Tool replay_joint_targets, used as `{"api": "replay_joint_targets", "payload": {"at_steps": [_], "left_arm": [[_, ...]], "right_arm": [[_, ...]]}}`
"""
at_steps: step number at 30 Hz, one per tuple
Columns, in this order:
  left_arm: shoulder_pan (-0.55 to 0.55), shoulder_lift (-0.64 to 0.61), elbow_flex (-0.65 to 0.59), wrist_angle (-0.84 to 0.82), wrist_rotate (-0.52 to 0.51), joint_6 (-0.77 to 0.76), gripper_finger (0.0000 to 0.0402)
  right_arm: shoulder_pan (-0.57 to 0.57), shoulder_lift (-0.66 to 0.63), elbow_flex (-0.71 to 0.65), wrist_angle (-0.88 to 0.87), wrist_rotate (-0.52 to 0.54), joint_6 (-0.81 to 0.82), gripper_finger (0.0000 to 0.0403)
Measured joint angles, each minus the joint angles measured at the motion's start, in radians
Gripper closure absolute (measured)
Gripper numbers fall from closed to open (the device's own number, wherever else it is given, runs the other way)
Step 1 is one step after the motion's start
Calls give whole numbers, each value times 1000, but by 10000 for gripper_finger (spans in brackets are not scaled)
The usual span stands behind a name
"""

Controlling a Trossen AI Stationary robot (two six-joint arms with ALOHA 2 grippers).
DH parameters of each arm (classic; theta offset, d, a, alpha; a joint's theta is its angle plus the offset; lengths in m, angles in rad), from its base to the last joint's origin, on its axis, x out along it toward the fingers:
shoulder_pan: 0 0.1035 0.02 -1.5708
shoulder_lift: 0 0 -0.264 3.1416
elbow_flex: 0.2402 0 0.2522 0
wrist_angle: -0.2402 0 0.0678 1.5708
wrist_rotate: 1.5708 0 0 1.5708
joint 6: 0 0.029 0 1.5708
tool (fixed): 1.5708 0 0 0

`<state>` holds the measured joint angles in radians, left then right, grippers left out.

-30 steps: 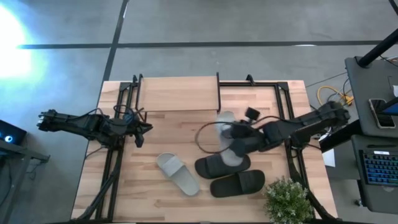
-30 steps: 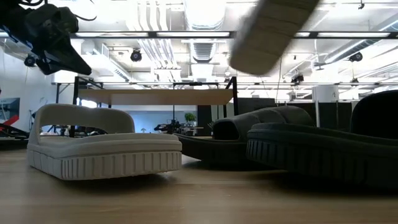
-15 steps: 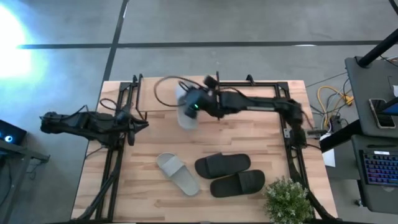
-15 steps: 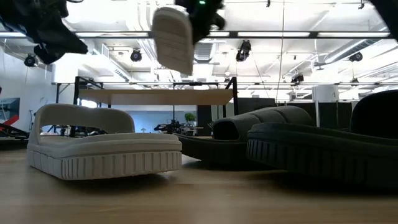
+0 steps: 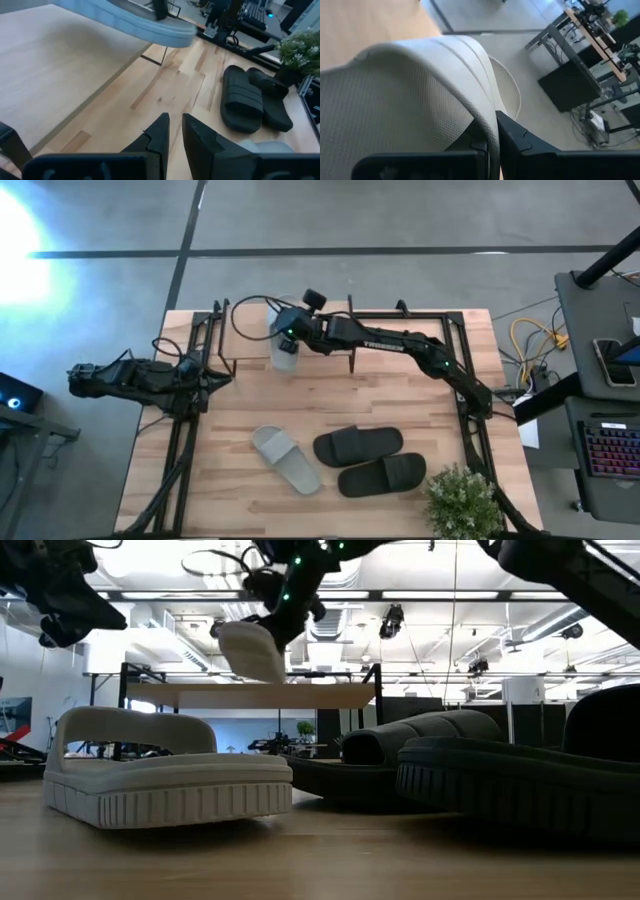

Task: Pick and place slides into the shelf
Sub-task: Put the top gray slides on the shelf

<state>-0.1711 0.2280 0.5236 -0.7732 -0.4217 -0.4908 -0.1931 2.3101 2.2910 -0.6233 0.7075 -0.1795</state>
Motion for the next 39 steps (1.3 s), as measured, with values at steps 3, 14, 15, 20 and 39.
{"api": "replay_joint_targets", "payload": {"at_steps": [3, 14, 15, 20, 39], "left_arm": [[0, 7, -1, 1, -3, 0, 364], [0, 12, -5, 0, -2, 0, 364], [0, 12, -5, 1, -2, 0, 364], [0, 16, -6, 2, -2, 0, 364], [1, 22, -7, 0, -2, 0, 364]], "right_arm": [[-15, 4, -10, 53, -2, -28, 390], [-36, 62, -25, 235, -61, -42, 354], [-36, 74, -25, 240, -61, -55, 341], [-36, 105, -25, 294, -24, -50, 268], [-7, 102, -4, 157, 49, 51, 209]]}}
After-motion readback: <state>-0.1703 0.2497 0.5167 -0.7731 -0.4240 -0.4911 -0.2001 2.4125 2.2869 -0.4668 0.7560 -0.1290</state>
